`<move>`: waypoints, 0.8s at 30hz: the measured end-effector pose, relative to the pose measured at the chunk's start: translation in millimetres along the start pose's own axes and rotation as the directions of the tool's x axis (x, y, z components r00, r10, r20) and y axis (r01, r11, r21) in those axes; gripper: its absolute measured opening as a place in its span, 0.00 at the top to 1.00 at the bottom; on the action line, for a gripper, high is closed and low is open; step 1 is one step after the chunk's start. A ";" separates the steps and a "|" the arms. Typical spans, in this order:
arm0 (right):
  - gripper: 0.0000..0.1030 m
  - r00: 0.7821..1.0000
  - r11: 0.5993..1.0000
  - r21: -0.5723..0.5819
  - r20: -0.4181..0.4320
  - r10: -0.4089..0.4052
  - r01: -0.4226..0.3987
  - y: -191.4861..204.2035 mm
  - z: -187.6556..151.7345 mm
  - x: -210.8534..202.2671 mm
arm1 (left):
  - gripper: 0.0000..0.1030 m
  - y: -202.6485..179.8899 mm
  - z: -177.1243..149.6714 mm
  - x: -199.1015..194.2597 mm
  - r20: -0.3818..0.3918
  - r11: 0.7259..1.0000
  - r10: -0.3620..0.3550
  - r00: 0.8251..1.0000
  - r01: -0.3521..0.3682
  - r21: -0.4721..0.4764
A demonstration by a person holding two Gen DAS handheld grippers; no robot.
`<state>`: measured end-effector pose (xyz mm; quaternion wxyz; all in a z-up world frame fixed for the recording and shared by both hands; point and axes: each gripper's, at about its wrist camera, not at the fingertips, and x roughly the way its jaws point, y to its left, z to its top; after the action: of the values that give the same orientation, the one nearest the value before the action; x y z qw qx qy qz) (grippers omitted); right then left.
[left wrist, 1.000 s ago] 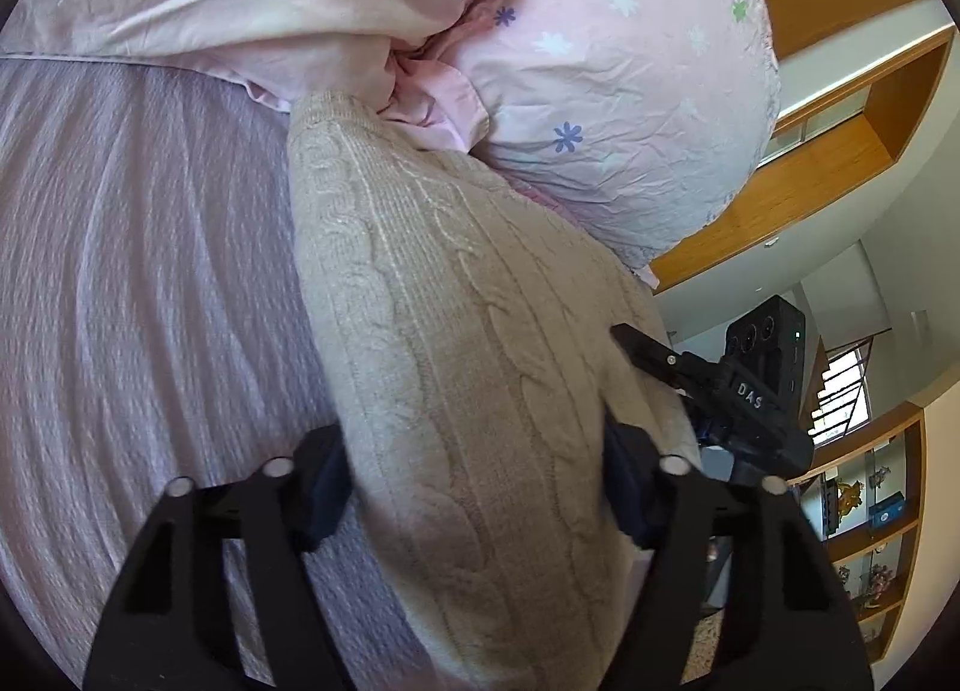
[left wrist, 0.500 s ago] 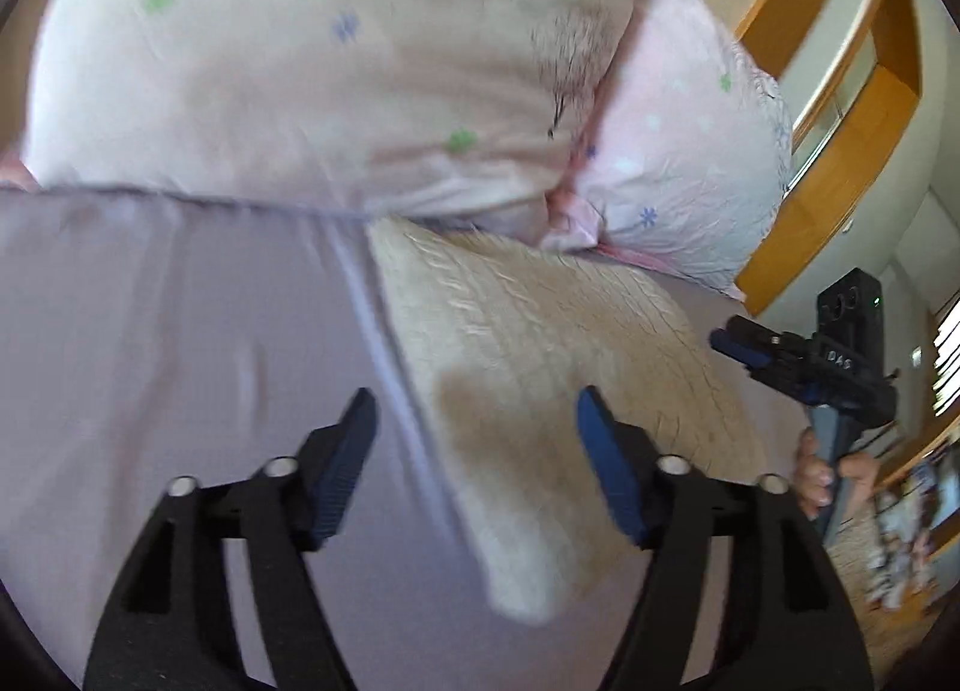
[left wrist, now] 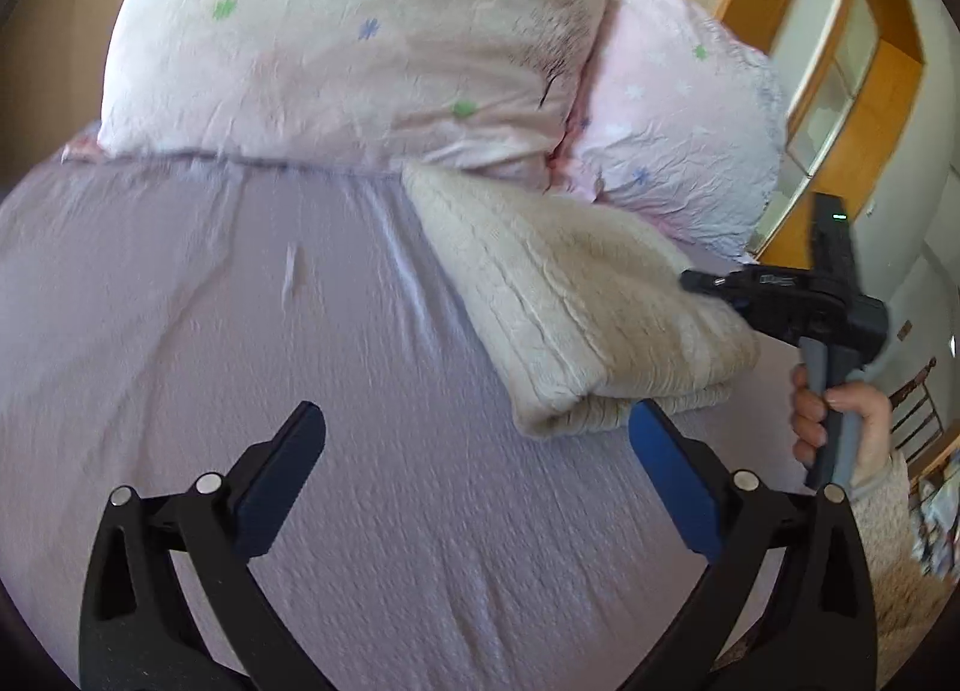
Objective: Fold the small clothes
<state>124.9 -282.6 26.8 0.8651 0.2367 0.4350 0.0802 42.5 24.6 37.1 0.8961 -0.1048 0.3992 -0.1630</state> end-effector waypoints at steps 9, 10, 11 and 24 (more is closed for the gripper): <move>0.01 0.969 0.955 -0.185 0.127 -0.210 0.231 9.4 -67.8 -73.3 | 0.02 -18.0 -19.0 37.4 -0.129 0.996 0.086 0.988 -0.085 0.016; 0.01 0.975 0.957 -0.195 0.098 -0.198 0.214 11.1 -77.5 -67.7 | 0.02 -22.1 -20.0 40.0 -0.128 0.993 0.113 0.985 -0.110 0.031; 0.01 0.977 0.957 -0.197 0.069 -0.201 0.211 12.6 -83.7 -60.1 | 0.02 -25.2 -21.0 41.8 -0.126 0.991 0.134 0.983 -0.129 0.045; 0.01 0.947 0.905 -0.299 -0.016 -0.321 0.302 37.0 -106.0 -10.9 | 0.02 -46.2 -22.4 64.3 -0.123 0.942 0.294 0.948 -0.266 0.203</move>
<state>37.0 -217.9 -1.6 0.8777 0.0307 0.4782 0.0122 56.4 -43.6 -6.8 0.8830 0.0488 0.4603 -0.0773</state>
